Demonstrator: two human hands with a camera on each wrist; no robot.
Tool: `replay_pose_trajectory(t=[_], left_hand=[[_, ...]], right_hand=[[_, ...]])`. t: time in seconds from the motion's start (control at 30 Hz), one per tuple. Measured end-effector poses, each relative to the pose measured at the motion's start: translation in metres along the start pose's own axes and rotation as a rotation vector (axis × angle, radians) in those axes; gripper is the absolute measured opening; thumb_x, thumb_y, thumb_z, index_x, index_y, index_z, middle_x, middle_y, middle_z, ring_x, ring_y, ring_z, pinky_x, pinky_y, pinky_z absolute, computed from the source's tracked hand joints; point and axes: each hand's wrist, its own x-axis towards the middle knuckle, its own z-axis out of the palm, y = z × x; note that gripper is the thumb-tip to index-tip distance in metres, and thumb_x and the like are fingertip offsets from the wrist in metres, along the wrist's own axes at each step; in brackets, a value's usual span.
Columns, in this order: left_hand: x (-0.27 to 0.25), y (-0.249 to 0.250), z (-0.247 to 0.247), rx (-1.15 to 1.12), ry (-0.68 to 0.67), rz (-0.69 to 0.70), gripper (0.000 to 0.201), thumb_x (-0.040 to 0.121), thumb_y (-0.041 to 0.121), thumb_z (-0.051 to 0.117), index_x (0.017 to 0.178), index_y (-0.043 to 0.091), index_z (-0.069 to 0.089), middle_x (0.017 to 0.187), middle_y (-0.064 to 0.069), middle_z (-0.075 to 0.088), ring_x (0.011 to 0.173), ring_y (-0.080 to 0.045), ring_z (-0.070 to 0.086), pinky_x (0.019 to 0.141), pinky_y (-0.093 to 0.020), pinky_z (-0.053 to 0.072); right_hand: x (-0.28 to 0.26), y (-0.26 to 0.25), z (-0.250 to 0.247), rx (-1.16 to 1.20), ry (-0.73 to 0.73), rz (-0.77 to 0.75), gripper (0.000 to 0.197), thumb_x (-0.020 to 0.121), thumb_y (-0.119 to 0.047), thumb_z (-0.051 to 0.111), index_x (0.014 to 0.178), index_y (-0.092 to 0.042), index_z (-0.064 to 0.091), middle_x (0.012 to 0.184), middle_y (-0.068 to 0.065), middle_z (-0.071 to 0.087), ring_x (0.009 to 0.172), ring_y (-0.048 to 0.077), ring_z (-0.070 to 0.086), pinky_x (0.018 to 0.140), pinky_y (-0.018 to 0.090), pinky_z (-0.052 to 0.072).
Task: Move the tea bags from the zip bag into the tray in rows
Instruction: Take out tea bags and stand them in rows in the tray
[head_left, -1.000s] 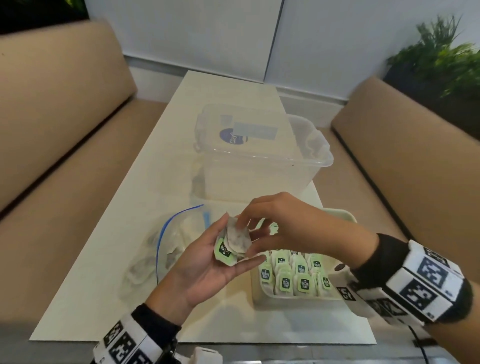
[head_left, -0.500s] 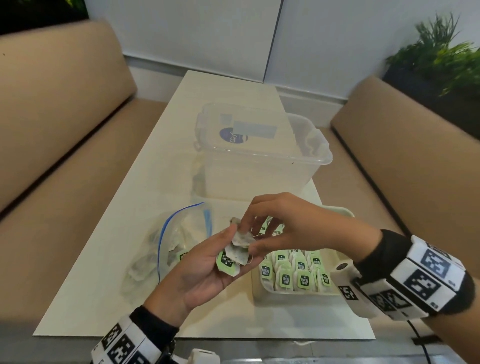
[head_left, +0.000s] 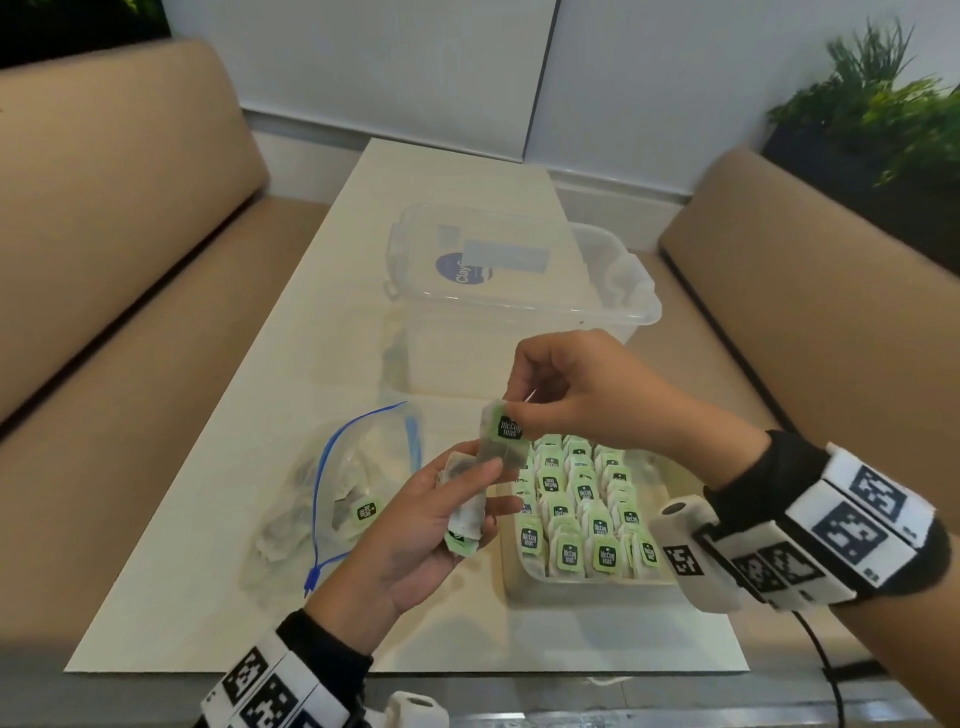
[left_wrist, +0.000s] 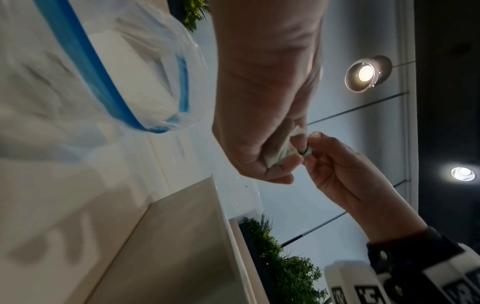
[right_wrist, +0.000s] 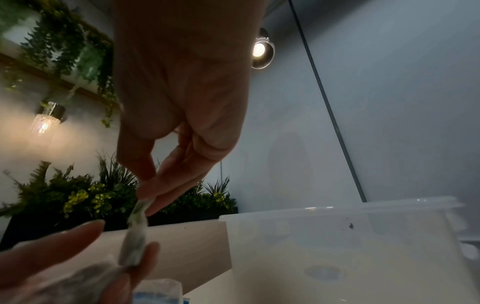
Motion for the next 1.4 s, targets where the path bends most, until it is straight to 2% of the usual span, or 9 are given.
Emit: replay_pose_trajectory(t=[0.23, 0.5, 0.6, 0.67, 0.8, 0.9, 0.97, 1.17, 1.4], left_hand=[[0.004, 0.0, 0.003, 0.019, 0.103, 0.155, 0.029, 0.067, 0.019, 0.067, 0.096, 0.013, 0.062, 0.079, -0.001, 0.072, 0.062, -0.015, 0.066, 0.047, -0.019, 0.047], [0.009, -0.002, -0.004, 0.107, 0.11, 0.146, 0.042, 0.066, 0.025, 0.072, 0.107, 0.019, 0.066, 0.092, -0.004, 0.073, 0.067, -0.016, 0.066, 0.051, -0.019, 0.05], [0.013, -0.003, -0.015, 0.091, 0.112, 0.121, 0.056, 0.053, 0.037, 0.087, 0.103, 0.018, 0.07, 0.09, -0.005, 0.072, 0.066, -0.016, 0.067, 0.049, -0.019, 0.051], [0.014, -0.003, -0.023, 0.08, 0.127, 0.107, 0.042, 0.062, 0.03, 0.079, 0.101, 0.015, 0.07, 0.086, -0.005, 0.07, 0.064, -0.015, 0.067, 0.048, -0.018, 0.05], [0.018, -0.003, -0.035, 0.067, 0.13, 0.104, 0.03, 0.073, 0.019, 0.061, 0.102, 0.014, 0.066, 0.082, -0.002, 0.069, 0.063, -0.013, 0.066, 0.048, -0.017, 0.049], [0.021, -0.002, -0.038, 0.066, 0.141, 0.101, 0.029, 0.075, 0.02, 0.06, 0.103, 0.014, 0.066, 0.082, -0.002, 0.068, 0.063, -0.012, 0.066, 0.048, -0.017, 0.05], [0.023, -0.003, -0.04, 0.068, 0.145, 0.106, 0.03, 0.074, 0.02, 0.06, 0.103, 0.014, 0.066, 0.081, -0.001, 0.069, 0.062, -0.012, 0.066, 0.048, -0.016, 0.05], [0.025, -0.002, -0.045, 0.054, 0.152, 0.113, 0.031, 0.069, 0.023, 0.064, 0.099, 0.015, 0.067, 0.081, -0.001, 0.067, 0.061, -0.012, 0.065, 0.049, -0.017, 0.051], [0.028, -0.003, -0.049, 0.026, 0.161, 0.106, 0.025, 0.074, 0.021, 0.059, 0.097, 0.015, 0.067, 0.078, -0.001, 0.067, 0.061, -0.012, 0.065, 0.048, -0.016, 0.05]], right_hand=[[0.0, 0.0, -0.004, -0.01, -0.079, -0.075, 0.023, 0.083, -0.008, 0.066, 0.087, -0.028, 0.054, 0.091, 0.001, 0.066, 0.06, 0.012, 0.066, 0.054, 0.014, 0.047], [-0.014, 0.024, -0.027, -0.073, -0.061, -0.079, 0.022, 0.085, 0.001, 0.062, 0.086, -0.021, 0.058, 0.086, -0.007, 0.062, 0.07, 0.008, 0.065, 0.061, 0.02, 0.054], [-0.026, 0.048, -0.049, -0.279, -0.088, -0.025, 0.024, 0.08, 0.005, 0.062, 0.079, -0.019, 0.068, 0.084, -0.012, 0.063, 0.07, 0.001, 0.061, 0.064, 0.007, 0.045], [-0.034, 0.07, -0.06, -0.46, -0.167, 0.065, 0.025, 0.081, 0.002, 0.06, 0.081, -0.019, 0.074, 0.09, -0.008, 0.066, 0.072, 0.001, 0.057, 0.068, 0.004, 0.04], [-0.046, 0.118, -0.065, -0.675, -0.429, 0.302, 0.026, 0.086, -0.008, 0.052, 0.09, -0.022, 0.074, 0.099, -0.009, 0.068, 0.083, 0.009, 0.058, 0.082, 0.022, 0.045], [-0.046, 0.144, -0.057, -0.721, -0.57, 0.406, 0.027, 0.088, -0.011, 0.05, 0.093, -0.022, 0.073, 0.092, -0.013, 0.066, 0.077, 0.007, 0.057, 0.072, 0.018, 0.042], [-0.041, 0.157, -0.052, -0.724, -0.61, 0.443, 0.028, 0.09, -0.011, 0.047, 0.097, -0.02, 0.073, 0.095, -0.009, 0.068, 0.078, 0.009, 0.058, 0.069, 0.016, 0.042], [-0.019, 0.184, -0.044, -0.742, -0.65, 0.475, 0.037, 0.086, -0.004, 0.048, 0.113, -0.018, 0.068, 0.117, -0.001, 0.066, 0.103, 0.02, 0.061, 0.095, 0.033, 0.048], [-0.01, 0.19, -0.039, -0.829, -0.672, 0.422, 0.04, 0.088, -0.004, 0.051, 0.126, -0.015, 0.059, 0.125, 0.004, 0.062, 0.111, 0.023, 0.058, 0.099, 0.032, 0.045]])
